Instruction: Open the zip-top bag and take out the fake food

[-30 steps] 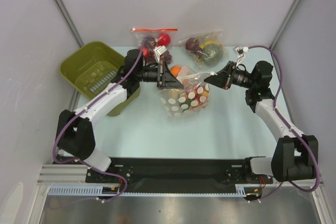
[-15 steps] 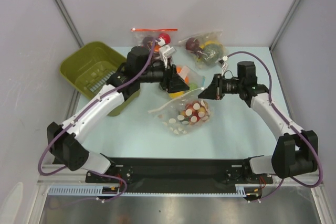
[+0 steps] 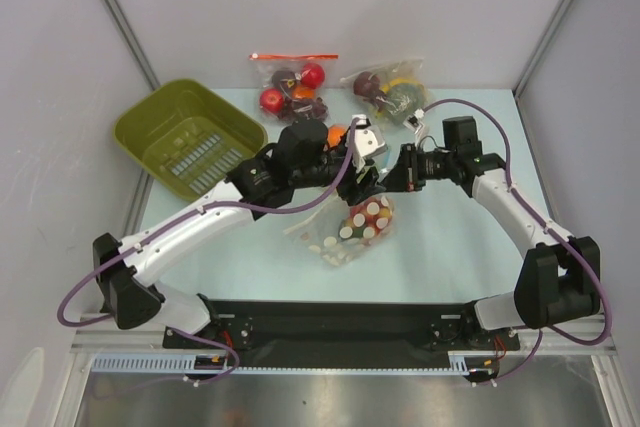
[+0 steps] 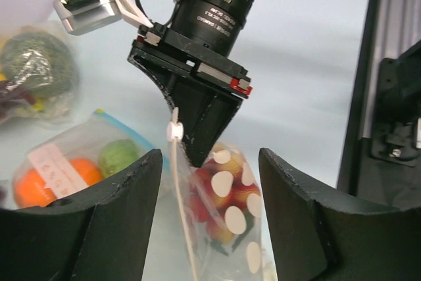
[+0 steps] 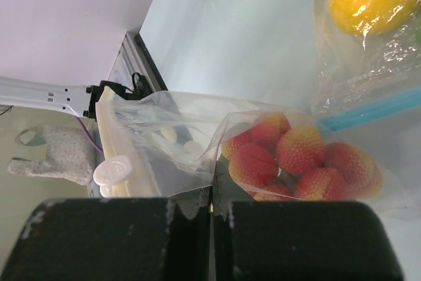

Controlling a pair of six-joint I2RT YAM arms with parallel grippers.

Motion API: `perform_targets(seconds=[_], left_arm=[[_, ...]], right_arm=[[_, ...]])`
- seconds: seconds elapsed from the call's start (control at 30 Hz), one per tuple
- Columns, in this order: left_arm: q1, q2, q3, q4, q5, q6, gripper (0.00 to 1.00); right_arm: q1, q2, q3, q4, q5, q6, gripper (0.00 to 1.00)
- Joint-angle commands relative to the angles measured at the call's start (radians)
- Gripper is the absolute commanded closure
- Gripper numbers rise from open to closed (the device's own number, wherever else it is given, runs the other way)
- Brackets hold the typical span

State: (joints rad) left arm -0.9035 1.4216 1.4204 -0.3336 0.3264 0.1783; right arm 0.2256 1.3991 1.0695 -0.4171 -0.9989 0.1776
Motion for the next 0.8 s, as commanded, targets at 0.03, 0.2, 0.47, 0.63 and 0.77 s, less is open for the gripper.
perform_targets(seconds=[0.03, 0.2, 0.47, 0.63, 0.77], left_arm=[[-0.017, 0.010, 0.014, 0.033, -0.130, 0.113, 0.34], [-0.017, 0.065, 0.032, 0.048, -0.128, 0.133, 0.34], [-0.017, 0.117, 0.054, 0.068, -0.113, 0.141, 0.38], [-0.017, 0.140, 0.063, 0.087, -0.104, 0.135, 0.44], [-0.017, 0.152, 0.066, 0.096, -0.105, 0.132, 0.54]], right_arm=[[0.012, 0.005, 0.046, -0.019, -0.017, -0.017, 1.00], [0.021, 0.003, 0.043, -0.002, -0.029, 0.003, 1.00], [0.027, -0.008, 0.040, 0.021, -0.029, 0.022, 1.00], [0.029, -0.011, 0.035, 0.017, -0.030, 0.022, 1.00], [0.031, -0.011, 0.037, 0.008, -0.037, 0.013, 1.00]])
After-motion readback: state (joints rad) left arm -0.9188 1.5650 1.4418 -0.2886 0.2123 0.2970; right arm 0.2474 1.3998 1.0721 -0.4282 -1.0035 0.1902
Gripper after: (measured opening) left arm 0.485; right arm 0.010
